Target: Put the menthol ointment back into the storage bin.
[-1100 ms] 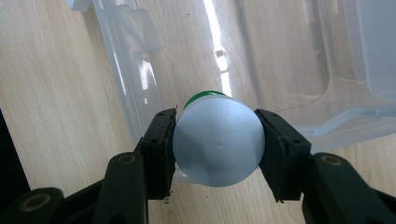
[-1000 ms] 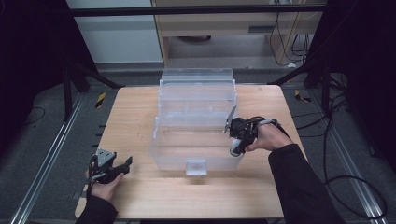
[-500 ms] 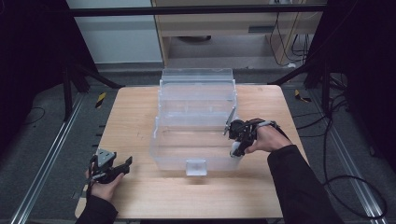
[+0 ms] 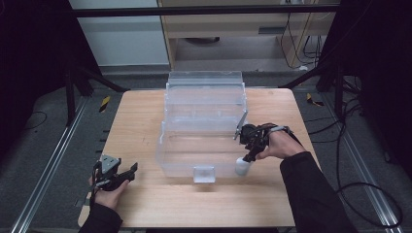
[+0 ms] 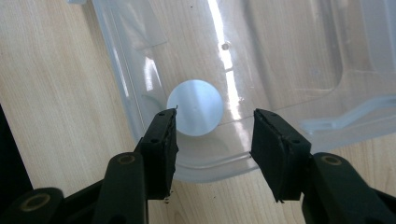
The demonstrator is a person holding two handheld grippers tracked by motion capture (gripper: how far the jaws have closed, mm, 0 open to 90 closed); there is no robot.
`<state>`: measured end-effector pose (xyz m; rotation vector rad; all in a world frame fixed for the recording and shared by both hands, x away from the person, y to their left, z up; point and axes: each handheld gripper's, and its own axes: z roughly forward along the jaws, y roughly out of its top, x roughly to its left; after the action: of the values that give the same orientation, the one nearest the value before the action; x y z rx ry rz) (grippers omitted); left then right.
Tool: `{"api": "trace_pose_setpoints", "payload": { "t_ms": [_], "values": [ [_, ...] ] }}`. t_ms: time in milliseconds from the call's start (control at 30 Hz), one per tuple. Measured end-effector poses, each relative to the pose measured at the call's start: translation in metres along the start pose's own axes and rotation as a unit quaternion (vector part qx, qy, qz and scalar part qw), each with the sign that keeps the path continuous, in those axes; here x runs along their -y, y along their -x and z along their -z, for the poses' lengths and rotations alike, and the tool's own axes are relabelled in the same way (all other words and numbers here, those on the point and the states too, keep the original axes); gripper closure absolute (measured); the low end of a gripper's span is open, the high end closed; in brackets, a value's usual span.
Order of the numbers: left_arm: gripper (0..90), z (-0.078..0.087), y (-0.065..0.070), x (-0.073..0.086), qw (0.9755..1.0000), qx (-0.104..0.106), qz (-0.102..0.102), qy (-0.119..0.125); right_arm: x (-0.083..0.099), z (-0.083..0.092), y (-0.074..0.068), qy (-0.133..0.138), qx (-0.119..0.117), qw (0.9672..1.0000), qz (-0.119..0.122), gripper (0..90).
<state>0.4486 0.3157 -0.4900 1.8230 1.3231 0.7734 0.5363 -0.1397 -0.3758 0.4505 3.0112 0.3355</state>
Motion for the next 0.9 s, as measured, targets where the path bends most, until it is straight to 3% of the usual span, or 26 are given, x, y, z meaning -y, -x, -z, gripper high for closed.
{"api": "trace_pose_setpoints", "payload": {
  "t_ms": [200,433,533,600,767,867,900],
  "values": [
    [30.7,0.0,0.0,0.0,1.0,0.0,0.0,-0.001,0.006,0.013,-0.002,0.03,0.019,0.9993,-0.015,44.2],
    [30.7,0.0,-0.001,0.0,1.0,-0.002,0.002,-0.002,0.019,0.033,-0.007,0.076,0.048,0.9953,-0.037,35.8],
    [30.7,0.0,-0.001,0.0,1.0,-0.002,0.003,-0.002,0.029,0.041,-0.008,0.108,0.06,0.991,-0.054,30.0],
    [30.7,0.0,-0.001,0.0,1.0,-0.002,0.003,-0.002,0.031,0.042,-0.009,0.111,0.063,0.99,-0.06,29.7],
    [30.6,0.0,0.0,0.0,1.0,-0.004,0.001,-0.001,0.046,0.047,-0.01,0.14,0.077,0.9835,-0.086,23.6],
    [30.5,0.001,0.0,0.0,1.0,-0.003,0.0,-0.002,0.056,0.048,-0.012,0.155,0.087,0.9783,-0.106,20.3],
    [30.5,0.001,0.0,0.0,1.0,-0.003,0.001,-0.001,0.062,0.047,-0.013,0.166,0.09,0.9749,-0.117,18.8]
  ]
}}
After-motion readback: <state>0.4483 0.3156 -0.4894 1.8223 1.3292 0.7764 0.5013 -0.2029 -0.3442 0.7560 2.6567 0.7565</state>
